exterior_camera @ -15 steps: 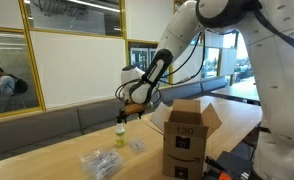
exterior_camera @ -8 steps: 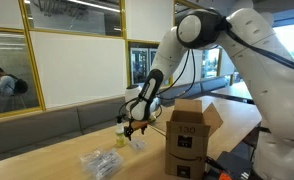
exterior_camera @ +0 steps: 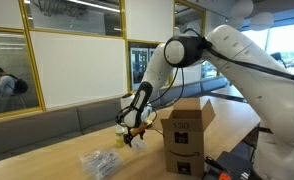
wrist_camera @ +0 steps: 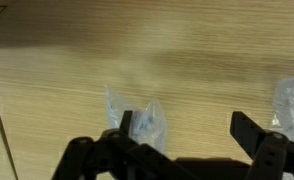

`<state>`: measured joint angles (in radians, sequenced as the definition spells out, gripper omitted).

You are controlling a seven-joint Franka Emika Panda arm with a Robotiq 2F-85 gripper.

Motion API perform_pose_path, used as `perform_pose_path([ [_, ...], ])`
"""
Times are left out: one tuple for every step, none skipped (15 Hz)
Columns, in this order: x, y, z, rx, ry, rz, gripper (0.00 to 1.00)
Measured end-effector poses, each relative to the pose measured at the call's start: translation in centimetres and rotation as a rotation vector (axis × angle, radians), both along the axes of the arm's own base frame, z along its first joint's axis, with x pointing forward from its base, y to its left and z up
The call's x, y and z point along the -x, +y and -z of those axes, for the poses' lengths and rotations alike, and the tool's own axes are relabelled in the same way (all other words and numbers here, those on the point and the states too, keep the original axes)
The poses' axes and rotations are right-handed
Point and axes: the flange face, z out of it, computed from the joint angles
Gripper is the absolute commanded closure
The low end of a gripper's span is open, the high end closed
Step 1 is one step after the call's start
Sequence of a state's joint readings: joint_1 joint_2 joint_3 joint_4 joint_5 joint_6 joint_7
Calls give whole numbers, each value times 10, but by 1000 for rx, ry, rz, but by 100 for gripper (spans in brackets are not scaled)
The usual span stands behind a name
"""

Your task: Place the clear plastics and spray bottles inside the brown box

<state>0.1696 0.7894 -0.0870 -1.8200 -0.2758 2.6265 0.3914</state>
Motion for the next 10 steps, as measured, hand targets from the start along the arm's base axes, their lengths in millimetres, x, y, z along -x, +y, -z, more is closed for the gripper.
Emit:
perform_pose_path([
  [-4,2,4,10,9,-7,0],
  [-7,2,9,20,18,-12,0],
  [-9,1,16,29,23,-12,0],
  [-11,-3,23,39,28,-10,0],
  [-13,-8,30,51,34,-5,0],
  [-15,-15,34,65,39,1,0],
  [-18,-22,36,78,39,7,0],
  [-22,-28,35,90,34,13,0],
  [-26,-32,30,99,25,18,0],
  [-32,-35,24,106,12,21,0],
])
